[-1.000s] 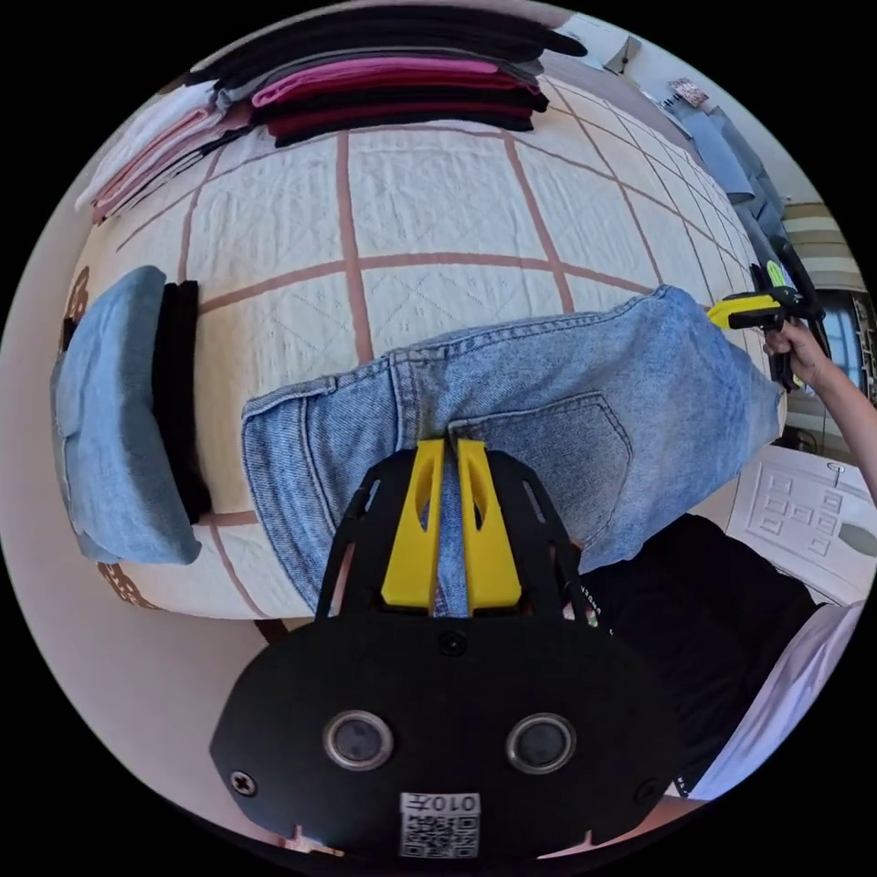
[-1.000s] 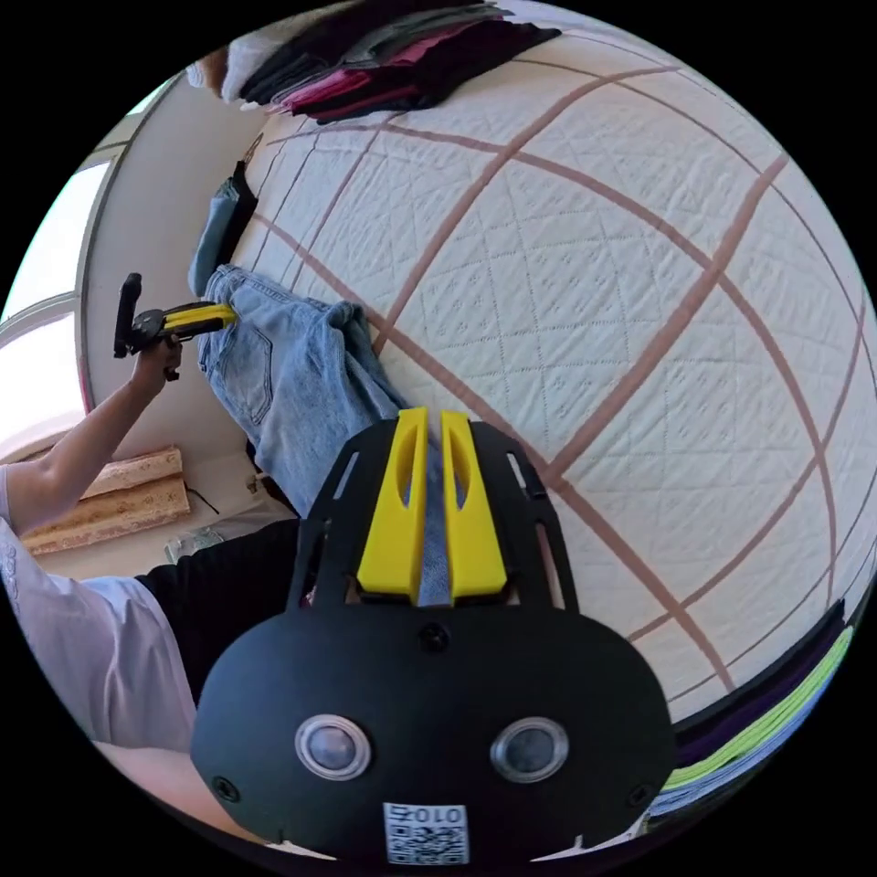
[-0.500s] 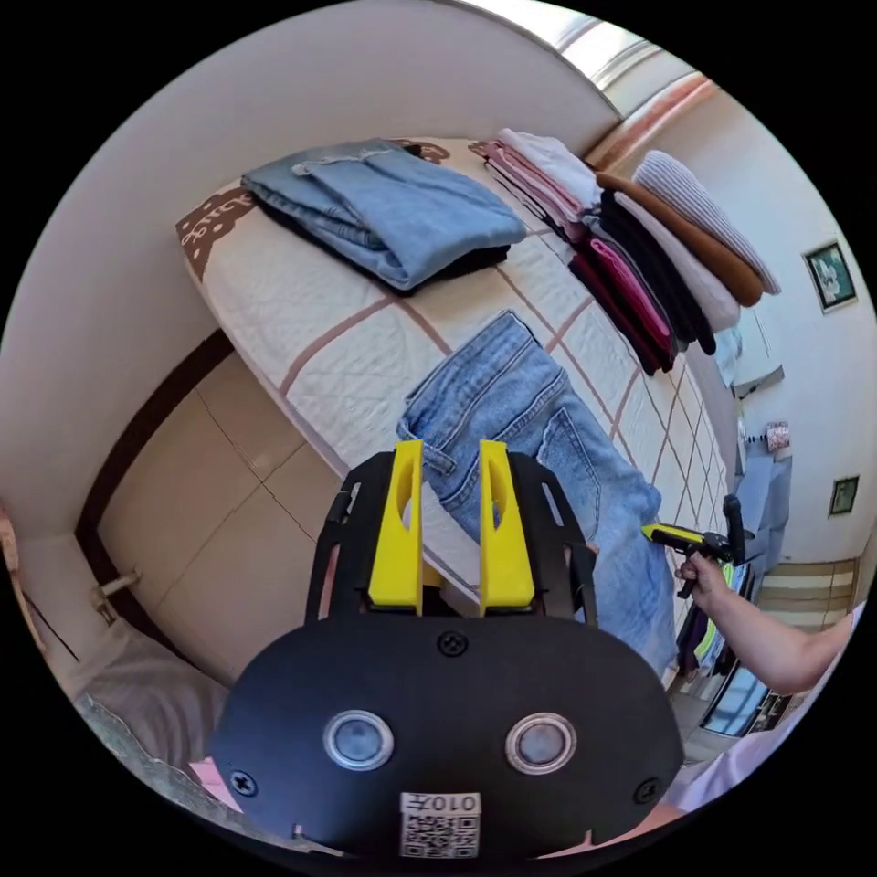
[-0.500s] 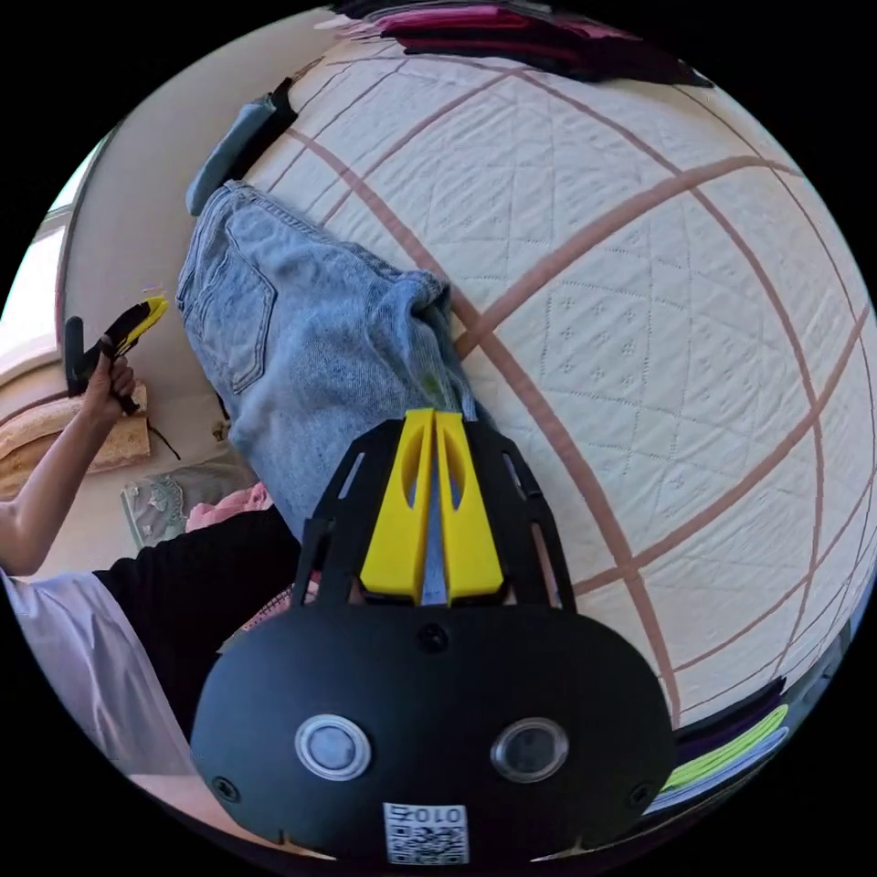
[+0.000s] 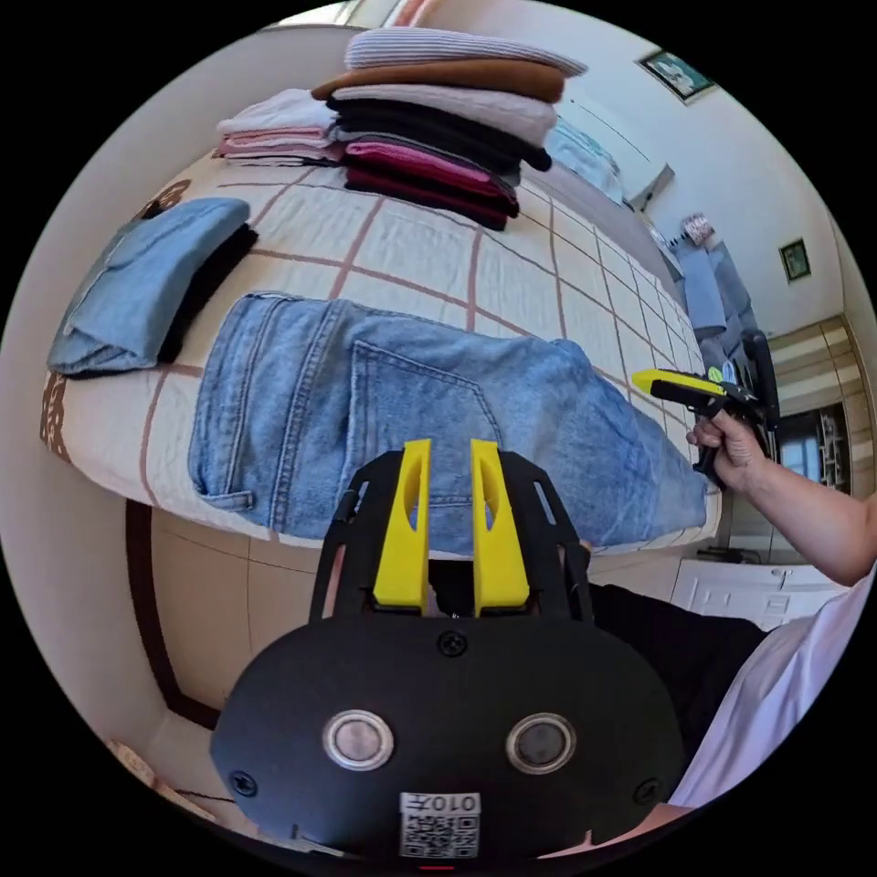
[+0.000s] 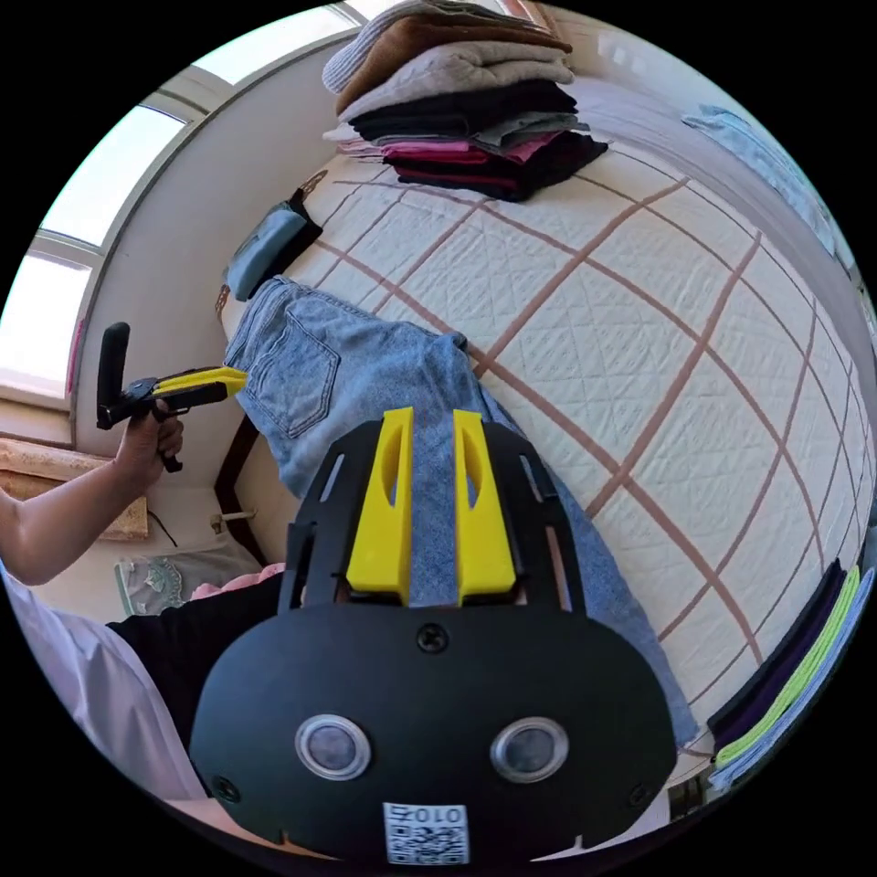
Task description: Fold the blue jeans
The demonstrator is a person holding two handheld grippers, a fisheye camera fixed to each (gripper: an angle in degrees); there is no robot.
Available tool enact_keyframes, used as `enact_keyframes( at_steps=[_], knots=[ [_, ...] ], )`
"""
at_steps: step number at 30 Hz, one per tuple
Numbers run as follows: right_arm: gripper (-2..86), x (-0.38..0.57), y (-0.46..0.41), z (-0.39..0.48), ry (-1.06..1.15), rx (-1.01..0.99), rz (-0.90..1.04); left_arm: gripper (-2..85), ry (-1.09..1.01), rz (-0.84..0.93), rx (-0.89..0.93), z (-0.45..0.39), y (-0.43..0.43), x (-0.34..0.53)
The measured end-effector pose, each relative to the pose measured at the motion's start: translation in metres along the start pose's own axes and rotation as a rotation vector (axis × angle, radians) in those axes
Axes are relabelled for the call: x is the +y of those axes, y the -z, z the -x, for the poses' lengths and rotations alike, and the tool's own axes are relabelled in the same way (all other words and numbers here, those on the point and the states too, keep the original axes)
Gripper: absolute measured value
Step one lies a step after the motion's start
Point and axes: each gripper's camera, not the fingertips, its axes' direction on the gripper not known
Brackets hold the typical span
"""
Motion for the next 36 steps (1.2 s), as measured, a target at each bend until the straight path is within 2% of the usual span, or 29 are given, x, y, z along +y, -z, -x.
enact_keyframes(
  at_steps=[4,8,12,18,26,31,34,36],
  knots=[
    [6.0,0.098,-0.009,-0.032,-0.131,-0.008,-0.001,5.5,-0.206,0.095,-0.002,-0.076,-0.016,-0.024],
    [6.7,0.254,0.006,-0.096,-0.417,0.049,-0.11,5.5,-0.333,0.139,0.01,-0.15,-0.027,-0.047],
    [8.3,0.429,0.019,-0.158,-0.729,0.167,-0.188,5.5,-0.404,0.157,0.037,-0.217,-0.037,-0.064],
    [12.1,0.597,-0.007,-0.205,-0.933,0.223,-0.231,5.6,-0.488,0.188,0.134,-0.333,-0.06,-0.08],
    [13.0,0.652,-0.066,-0.202,-0.969,0.122,-0.224,5.5,-0.632,0.266,0.183,-0.447,-0.082,-0.084],
    [12.6,0.662,-0.075,-0.196,-1.053,0.08,-0.274,5.5,-0.699,0.287,0.197,-0.47,-0.085,-0.087],
    [8.9,0.663,-0.074,-0.194,-1.17,0.132,-0.269,5.5,-0.703,0.303,0.22,-0.466,-0.089,-0.09],
    [5.7,0.656,-0.066,-0.198,-1.178,0.048,-0.271,5.4,-0.709,0.298,0.234,-0.459,-0.088,-0.091]
  ],
)
